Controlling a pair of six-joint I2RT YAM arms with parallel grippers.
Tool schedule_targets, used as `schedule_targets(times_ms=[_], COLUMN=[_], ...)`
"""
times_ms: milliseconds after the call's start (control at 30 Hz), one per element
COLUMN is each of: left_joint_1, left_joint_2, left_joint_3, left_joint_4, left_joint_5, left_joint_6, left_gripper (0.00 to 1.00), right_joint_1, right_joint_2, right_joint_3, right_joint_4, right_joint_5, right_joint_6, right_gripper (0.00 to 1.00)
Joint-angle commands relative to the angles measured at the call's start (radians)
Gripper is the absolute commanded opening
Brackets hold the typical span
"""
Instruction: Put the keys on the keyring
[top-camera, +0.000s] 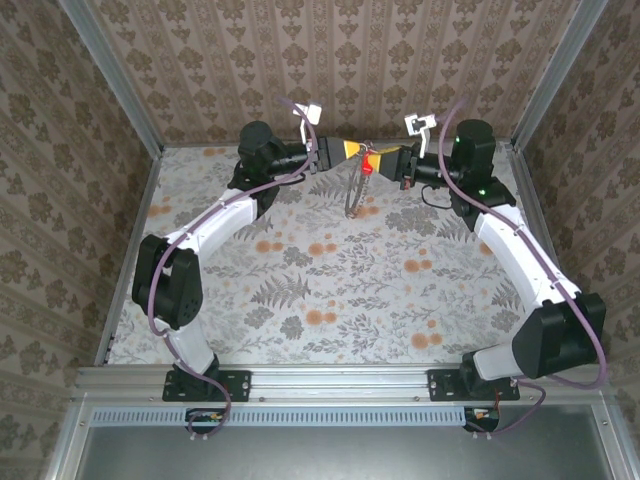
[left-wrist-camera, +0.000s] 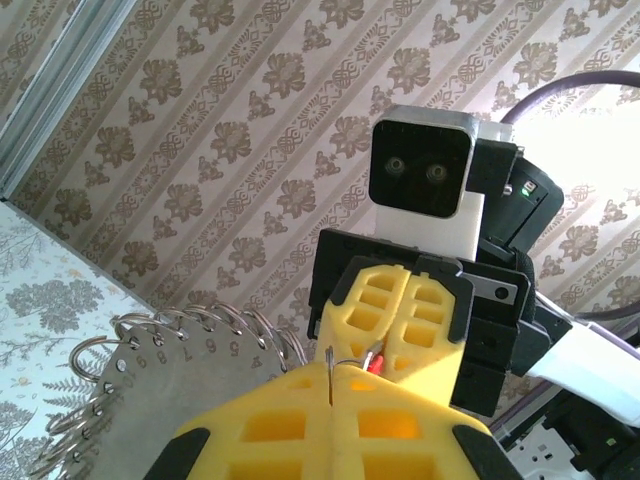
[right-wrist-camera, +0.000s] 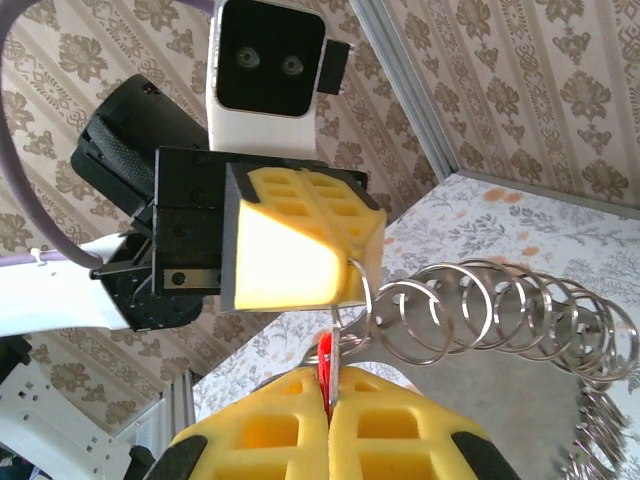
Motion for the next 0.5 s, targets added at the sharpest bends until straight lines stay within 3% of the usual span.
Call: schedule_targets(times_ms=[0,467], left_joint_1=[-0.003,-0.018], left_joint_2=[-0.025,-0.054], left_joint_3=[-0.004,0.017], left_joint_4=[0.003,-0.177], left_joint_5=[0.014,0.030], left_joint_6=[0.049,0.214], left_gripper=[0.00,0.00], right_joint_1=[-0.011,-0.012], right_joint_2=[0.021,0.056], right_joint_3=[0.036,0.104], right_joint_4=[-0.028,-0.126], right_joint_5=[-0.042,-0.082], right_joint_6=[-0.020,-0.074], right_gripper=[0.00,0.00])
